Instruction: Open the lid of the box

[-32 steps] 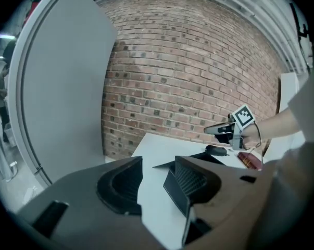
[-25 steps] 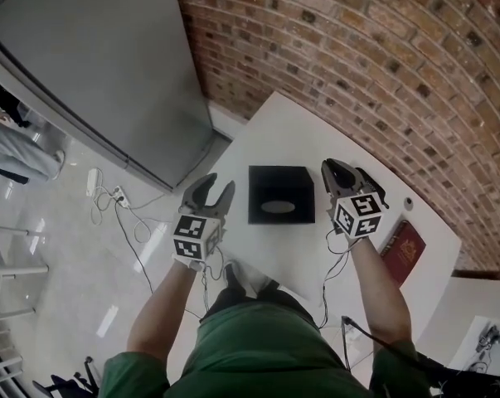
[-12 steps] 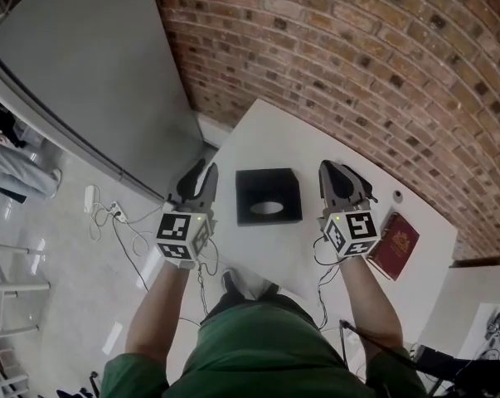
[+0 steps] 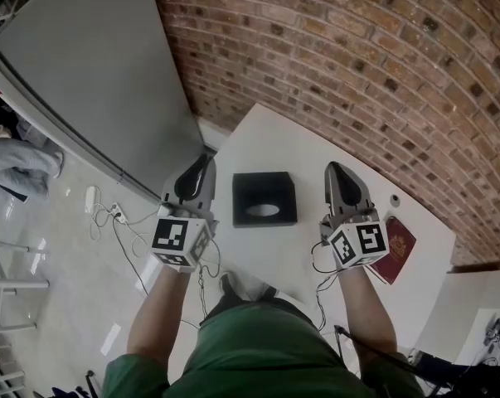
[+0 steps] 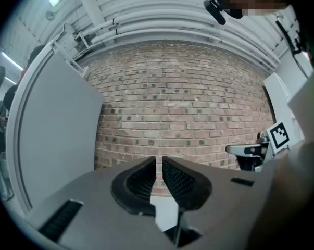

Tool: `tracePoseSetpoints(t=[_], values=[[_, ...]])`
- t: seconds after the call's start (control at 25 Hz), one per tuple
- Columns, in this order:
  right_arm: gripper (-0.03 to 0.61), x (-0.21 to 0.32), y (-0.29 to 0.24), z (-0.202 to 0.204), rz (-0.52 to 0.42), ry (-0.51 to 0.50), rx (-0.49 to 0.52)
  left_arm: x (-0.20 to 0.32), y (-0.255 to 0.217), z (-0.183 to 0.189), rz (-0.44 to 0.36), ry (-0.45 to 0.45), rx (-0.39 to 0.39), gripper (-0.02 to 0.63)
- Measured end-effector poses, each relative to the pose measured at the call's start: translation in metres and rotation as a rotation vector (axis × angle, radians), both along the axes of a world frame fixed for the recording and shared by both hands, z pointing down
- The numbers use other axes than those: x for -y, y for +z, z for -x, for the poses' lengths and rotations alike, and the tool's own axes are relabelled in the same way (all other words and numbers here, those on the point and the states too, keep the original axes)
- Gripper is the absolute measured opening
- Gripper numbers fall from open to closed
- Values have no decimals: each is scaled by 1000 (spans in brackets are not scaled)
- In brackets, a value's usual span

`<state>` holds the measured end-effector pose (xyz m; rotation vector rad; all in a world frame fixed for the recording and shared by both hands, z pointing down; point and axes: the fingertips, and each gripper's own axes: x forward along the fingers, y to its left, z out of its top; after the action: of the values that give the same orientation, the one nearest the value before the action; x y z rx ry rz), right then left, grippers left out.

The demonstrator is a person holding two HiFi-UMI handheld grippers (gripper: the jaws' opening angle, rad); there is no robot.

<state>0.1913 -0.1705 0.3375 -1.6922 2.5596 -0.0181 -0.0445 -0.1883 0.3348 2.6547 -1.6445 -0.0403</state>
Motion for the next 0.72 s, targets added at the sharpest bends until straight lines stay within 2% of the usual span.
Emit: tracePoseSetpoints(t=[0.24, 0.48, 0.72], values=[[5, 1, 2, -9, -4, 5, 11, 1, 2, 6, 7, -33, -9, 37], [3, 3, 3, -11, -26, 21, -71, 1, 4, 16, 16, -61, -10, 37], [2, 1, 4, -7, -39, 9, -121, -3, 12, 10, 39, -57, -29, 37]])
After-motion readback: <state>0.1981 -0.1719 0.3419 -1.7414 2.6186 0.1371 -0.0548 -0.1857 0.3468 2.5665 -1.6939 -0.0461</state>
